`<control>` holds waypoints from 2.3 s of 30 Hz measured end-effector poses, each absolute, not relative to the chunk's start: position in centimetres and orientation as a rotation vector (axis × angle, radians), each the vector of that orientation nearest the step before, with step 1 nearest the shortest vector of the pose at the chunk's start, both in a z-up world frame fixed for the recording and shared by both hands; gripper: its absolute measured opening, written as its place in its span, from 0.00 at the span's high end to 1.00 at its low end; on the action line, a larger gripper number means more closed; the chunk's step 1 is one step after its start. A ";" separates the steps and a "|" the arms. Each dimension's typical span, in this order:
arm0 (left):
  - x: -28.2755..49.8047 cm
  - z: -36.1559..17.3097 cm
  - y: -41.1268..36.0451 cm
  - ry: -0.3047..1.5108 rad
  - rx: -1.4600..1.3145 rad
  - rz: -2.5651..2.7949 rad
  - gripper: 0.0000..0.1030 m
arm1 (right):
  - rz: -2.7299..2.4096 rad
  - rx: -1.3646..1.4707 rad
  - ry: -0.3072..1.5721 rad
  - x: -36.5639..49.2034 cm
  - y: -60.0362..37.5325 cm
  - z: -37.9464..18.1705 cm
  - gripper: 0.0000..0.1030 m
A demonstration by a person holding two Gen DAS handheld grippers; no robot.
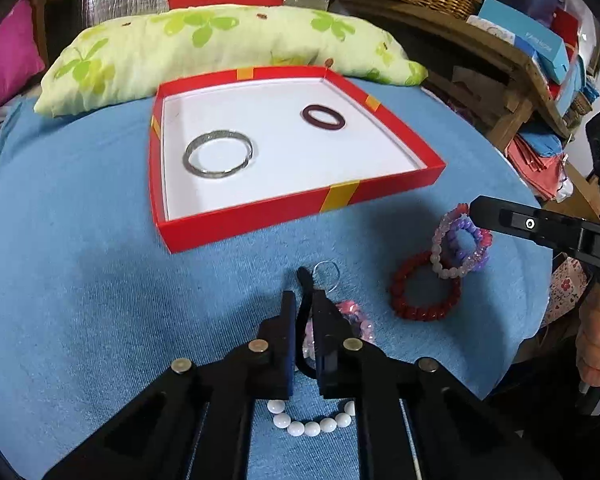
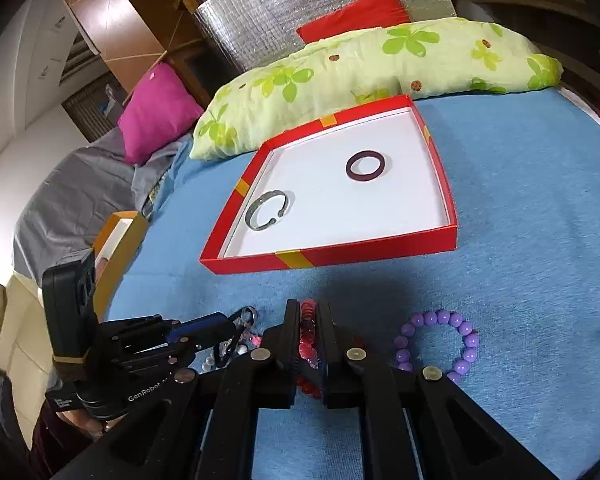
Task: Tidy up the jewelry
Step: 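Grasp the black hair tie with the left tool while the right tool grasps the pink-white beaded bracelet, then place the hair tie in the box with left tool while right drops the pink-white bracelet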
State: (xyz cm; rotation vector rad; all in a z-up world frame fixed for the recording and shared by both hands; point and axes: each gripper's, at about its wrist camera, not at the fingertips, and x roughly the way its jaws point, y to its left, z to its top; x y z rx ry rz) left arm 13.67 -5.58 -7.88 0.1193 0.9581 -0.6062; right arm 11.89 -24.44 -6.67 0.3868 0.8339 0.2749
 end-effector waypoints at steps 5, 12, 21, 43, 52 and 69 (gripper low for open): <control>13.8 -6.3 -4.6 0.912 0.055 -0.626 0.95 | 0.294 0.417 0.796 11.6 -25.0 -5.9 0.92; 14.3 -5.8 -4.0 0.926 0.011 -0.632 0.95 | 0.303 0.429 0.786 11.6 -25.1 -5.6 0.92; 15.4 -9.0 -5.3 1.071 -0.024 -0.604 0.77 | 0.310 0.408 0.804 11.8 -24.2 -6.1 0.92; 15.3 -4.1 -3.2 0.872 -0.163 -0.647 0.95 | 0.337 0.429 0.721 11.6 -24.6 -4.3 0.92; 18.0 -1.7 -5.0 0.801 -0.105 -0.642 0.95 | 0.326 0.468 0.623 14.7 -25.4 -1.7 0.92; 31.2 -4.9 -7.4 0.882 -0.030 -0.501 0.95 | 0.273 0.580 0.709 29.1 -26.2 -5.1 0.92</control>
